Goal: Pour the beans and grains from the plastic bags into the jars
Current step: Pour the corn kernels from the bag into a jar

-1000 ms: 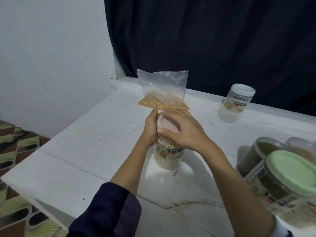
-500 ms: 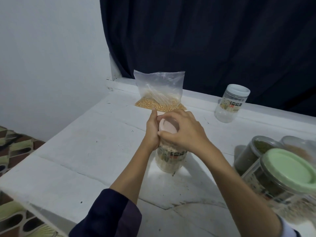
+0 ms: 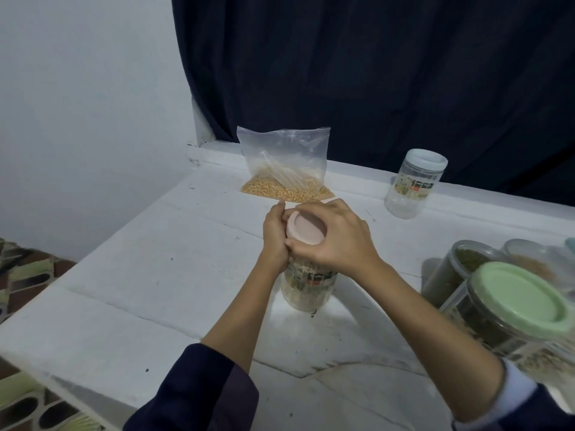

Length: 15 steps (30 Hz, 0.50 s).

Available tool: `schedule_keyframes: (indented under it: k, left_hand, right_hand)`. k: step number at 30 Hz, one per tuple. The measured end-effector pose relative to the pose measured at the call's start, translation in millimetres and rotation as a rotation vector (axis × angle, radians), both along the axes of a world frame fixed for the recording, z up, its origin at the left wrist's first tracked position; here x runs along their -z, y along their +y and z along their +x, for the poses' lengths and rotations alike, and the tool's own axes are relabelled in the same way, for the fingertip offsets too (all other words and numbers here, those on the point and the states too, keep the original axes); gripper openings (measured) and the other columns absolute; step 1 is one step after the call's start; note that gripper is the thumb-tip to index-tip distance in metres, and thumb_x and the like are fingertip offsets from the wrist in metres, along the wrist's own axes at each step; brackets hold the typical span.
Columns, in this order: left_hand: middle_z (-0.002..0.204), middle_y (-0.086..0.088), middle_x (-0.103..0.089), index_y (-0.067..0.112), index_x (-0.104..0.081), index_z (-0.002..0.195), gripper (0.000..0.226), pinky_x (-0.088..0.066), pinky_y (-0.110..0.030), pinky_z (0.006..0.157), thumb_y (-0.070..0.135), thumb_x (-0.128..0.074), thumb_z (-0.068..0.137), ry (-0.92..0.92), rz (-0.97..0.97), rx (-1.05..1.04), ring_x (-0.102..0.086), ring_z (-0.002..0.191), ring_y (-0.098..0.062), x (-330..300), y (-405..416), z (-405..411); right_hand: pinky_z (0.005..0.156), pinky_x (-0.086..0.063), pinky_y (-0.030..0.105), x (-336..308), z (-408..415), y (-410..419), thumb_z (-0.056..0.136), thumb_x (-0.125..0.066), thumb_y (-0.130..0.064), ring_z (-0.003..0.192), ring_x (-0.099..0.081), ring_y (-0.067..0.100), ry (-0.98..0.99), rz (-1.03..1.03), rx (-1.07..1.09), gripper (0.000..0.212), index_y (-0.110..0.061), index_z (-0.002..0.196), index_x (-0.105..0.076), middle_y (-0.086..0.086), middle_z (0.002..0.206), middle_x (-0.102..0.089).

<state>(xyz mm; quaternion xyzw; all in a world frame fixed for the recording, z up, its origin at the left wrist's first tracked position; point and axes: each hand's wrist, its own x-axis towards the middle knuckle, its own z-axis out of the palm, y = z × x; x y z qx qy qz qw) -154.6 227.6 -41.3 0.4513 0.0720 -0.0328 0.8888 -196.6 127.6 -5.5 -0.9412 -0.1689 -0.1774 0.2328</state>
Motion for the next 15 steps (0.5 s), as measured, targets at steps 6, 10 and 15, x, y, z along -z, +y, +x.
schedule_keyframes:
  k: [6,10,15]
  left_hand:
    - [0.046,0.001,-0.058,0.009,-0.050,0.057,0.047,-0.045,-0.027,0.056,0.020,-0.034,0.100,-0.002,-0.055,-0.173,-0.059,0.047,-0.011,4,-24,6]
    - [0.051,0.001,-0.062,0.008,-0.056,0.063,0.043,-0.047,-0.022,0.051,0.016,-0.036,0.099,-0.004,0.079,-0.181,-0.061,0.050,-0.010,5,-60,10]
    - [0.063,-0.003,-0.060,0.012,-0.057,0.063,0.038,-0.044,-0.030,0.058,0.011,-0.037,0.096,-0.060,0.265,-0.138,-0.057,0.062,-0.016,8,-106,18]
  right_hand:
    - [0.101,-0.035,0.036,-34,13,-24,0.075,-0.075,-0.049,0.131,-0.032,0.023,0.402,-0.249,-0.124,0.088,-0.033,0.147,-0.026,-0.015,0.146,-0.035]
    - [0.102,-0.034,0.033,-50,35,-54,0.075,-0.075,-0.048,0.129,-0.036,0.021,0.547,-0.464,-0.146,0.094,-0.031,0.148,-0.019,-0.012,0.150,-0.027]
    - [0.103,-0.040,0.040,-59,51,-102,0.073,-0.079,-0.043,0.125,-0.037,0.021,0.686,-0.555,-0.100,0.096,-0.030,0.145,-0.017,-0.007,0.141,-0.026]
